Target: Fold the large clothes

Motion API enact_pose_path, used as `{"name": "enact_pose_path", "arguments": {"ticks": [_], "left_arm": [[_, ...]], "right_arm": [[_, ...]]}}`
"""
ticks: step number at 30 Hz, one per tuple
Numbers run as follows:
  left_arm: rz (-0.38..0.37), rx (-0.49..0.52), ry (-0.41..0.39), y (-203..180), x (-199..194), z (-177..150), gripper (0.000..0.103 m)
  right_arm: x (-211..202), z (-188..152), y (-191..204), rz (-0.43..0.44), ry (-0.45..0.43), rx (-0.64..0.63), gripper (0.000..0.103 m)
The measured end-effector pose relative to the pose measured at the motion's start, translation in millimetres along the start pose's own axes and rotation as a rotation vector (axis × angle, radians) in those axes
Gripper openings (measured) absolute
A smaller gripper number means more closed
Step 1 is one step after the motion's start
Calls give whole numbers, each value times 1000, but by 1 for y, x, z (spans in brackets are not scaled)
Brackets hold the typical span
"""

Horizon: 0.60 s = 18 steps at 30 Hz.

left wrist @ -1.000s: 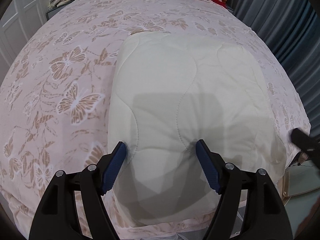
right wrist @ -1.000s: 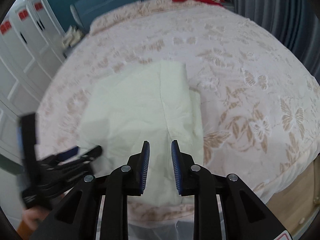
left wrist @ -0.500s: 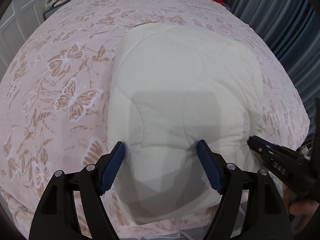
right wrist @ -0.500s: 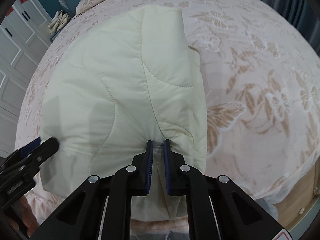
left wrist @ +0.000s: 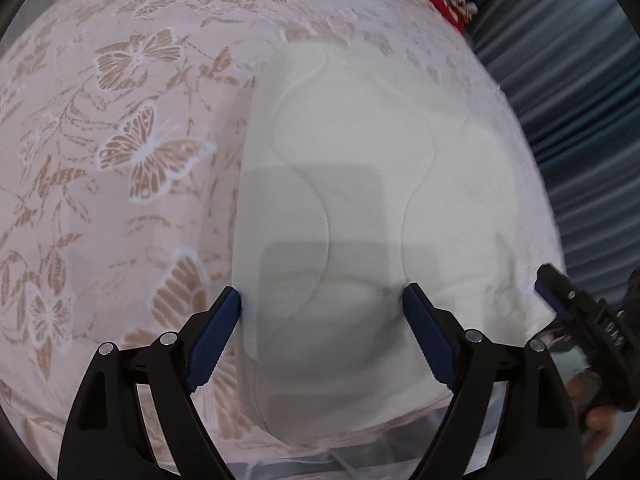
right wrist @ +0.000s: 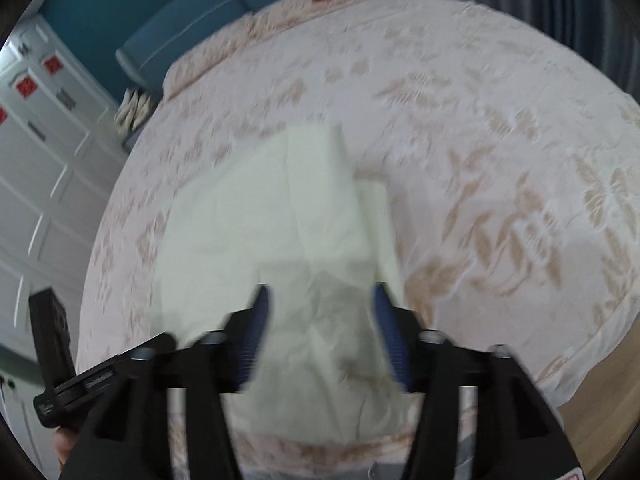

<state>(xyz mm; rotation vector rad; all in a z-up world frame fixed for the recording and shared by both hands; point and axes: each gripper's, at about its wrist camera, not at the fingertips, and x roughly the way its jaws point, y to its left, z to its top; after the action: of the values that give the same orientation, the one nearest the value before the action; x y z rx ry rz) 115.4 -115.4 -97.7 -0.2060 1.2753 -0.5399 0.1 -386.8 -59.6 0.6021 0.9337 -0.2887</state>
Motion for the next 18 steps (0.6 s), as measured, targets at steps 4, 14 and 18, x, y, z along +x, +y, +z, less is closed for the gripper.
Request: {"name": "enact_pose_path", "arguments": {"ticks": [4, 14, 18], "left_arm": [[-35, -59, -34, 12, -3, 30, 95], [-28, -55, 20, -4, 22, 34, 82], [34, 51, 9, -23, 28, 27, 81]], "right_arm": [[35, 19, -15, -12, 90, 77, 68], [35, 22, -2, 99, 42, 30, 10], [38, 21, -12, 24, 30, 19, 9]]}}
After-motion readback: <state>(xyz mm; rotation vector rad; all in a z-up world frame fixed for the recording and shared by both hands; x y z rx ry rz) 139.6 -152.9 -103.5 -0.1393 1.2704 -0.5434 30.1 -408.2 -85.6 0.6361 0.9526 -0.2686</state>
